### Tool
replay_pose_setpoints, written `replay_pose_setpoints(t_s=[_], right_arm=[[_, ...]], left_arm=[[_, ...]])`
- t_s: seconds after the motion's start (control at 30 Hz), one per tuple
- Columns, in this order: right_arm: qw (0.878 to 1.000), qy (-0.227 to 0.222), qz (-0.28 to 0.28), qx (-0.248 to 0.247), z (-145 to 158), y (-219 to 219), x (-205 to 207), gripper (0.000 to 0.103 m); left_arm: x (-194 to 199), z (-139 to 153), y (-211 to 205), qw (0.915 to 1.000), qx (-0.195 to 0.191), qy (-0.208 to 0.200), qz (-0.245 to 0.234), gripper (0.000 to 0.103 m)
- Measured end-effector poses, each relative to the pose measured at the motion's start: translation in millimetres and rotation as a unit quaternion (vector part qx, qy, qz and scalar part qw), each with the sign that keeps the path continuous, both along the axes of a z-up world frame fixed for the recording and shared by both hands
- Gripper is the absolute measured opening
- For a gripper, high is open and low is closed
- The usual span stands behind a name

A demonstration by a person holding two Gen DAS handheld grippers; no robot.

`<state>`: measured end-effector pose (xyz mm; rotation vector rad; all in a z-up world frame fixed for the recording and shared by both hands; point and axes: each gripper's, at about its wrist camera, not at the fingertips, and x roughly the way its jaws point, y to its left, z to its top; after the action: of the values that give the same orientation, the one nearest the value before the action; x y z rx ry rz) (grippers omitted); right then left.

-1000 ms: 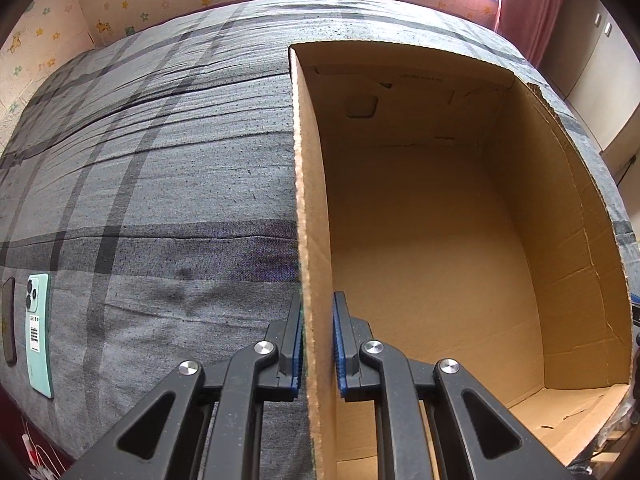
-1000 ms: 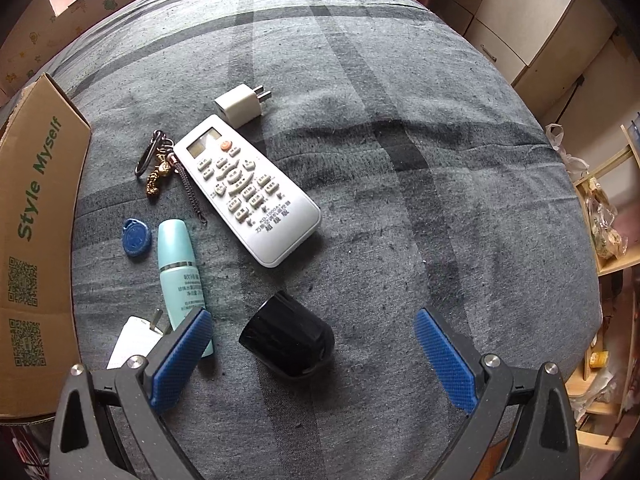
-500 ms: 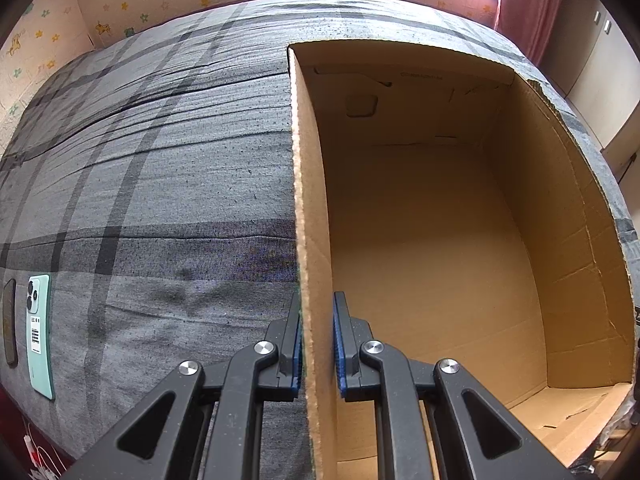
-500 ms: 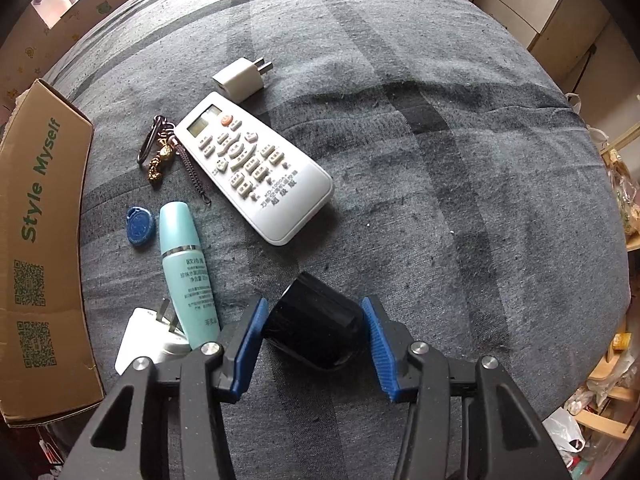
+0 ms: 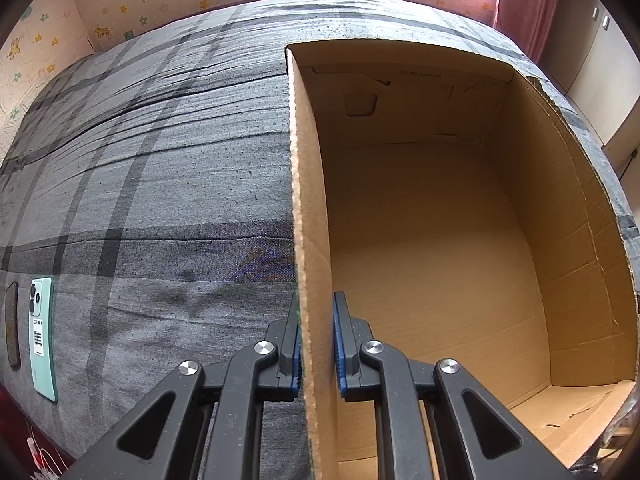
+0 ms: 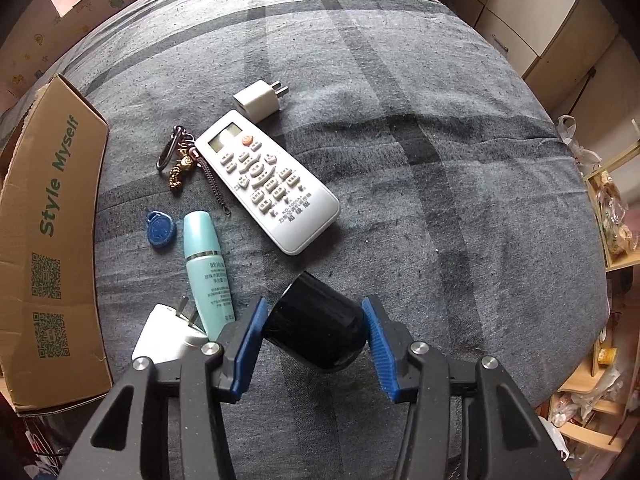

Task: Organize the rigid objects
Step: 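Grasp the black cylindrical cup with the right gripper, then carry the black cup over the box with the right gripper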

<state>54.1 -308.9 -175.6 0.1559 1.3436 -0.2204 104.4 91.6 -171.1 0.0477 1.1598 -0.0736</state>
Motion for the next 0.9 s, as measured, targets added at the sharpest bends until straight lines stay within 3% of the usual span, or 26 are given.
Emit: replay_pose_setpoints(t_s=[0.9], right_arm=[[0.994,-0.060,0.086,-0.028,86.0,70.8,40.6,0.053]], left_arm=[[2.5,-1.0,-1.1,1.0000,0.008,0.002,-0.004,0.013]])
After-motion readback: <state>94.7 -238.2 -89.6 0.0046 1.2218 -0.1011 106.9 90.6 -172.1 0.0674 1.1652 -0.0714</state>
